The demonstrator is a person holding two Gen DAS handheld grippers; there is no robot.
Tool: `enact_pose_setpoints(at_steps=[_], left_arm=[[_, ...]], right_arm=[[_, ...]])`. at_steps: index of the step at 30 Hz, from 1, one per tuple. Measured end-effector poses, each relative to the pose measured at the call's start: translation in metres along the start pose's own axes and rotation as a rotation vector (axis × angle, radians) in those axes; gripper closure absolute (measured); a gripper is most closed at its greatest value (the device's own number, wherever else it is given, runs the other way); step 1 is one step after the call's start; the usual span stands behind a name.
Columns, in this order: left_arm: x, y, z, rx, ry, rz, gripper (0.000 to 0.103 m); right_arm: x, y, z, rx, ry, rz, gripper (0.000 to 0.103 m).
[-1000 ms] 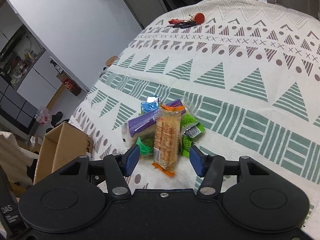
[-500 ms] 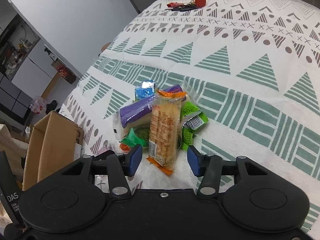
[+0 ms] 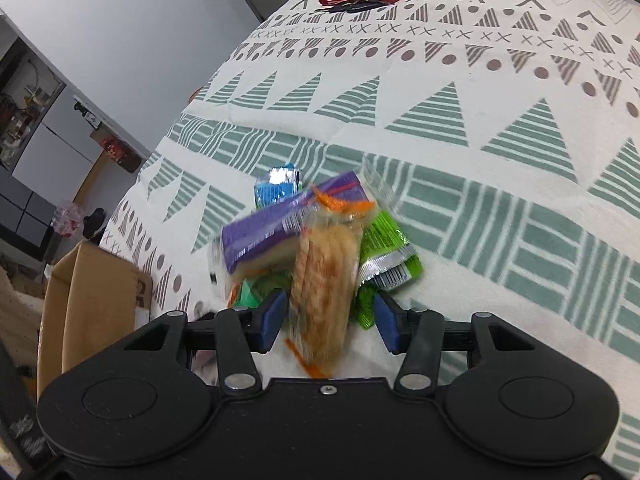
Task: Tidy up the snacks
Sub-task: 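Grasp the lavender round packet with the left gripper while the right grasps the tan biscuit-stick pack, then carry the lavender packet with the left gripper while the right carries the biscuit-stick pack to the box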
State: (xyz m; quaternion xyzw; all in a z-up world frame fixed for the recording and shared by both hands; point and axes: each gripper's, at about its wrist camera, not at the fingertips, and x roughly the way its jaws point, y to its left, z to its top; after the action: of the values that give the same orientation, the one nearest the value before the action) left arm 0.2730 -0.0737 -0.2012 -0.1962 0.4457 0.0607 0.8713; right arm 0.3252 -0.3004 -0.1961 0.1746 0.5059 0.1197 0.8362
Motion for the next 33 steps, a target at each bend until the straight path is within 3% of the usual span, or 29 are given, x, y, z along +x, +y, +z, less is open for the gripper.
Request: enact_pose_setpoints(at_steps=[4, 9, 20, 33], left_arm=[[-0.004, 0.008, 0.004, -0.025, 0.007, -0.011, 0.064], [-0.009, 0.012, 0.005, -0.025, 0.009, -0.009, 0.065], [-0.036, 0.008, 0.010, -0.018, -0.018, -0.028, 0.067], [-0.082, 0.016, 0.016, -0.017, -0.090, 0.007, 0.067]], right_arm=[[0.014, 0.002, 0.005, 0.012, 0.012, -0.023, 0.062], [0.013, 0.001, 0.004, 0.030, 0.015, -0.013, 0.078], [-0.016, -0.001, 0.001, 0.073, -0.021, 0.051, 0.080], [-0.041, 0.041, -0.008, -0.044, -0.098, 0.114, 0.080]])
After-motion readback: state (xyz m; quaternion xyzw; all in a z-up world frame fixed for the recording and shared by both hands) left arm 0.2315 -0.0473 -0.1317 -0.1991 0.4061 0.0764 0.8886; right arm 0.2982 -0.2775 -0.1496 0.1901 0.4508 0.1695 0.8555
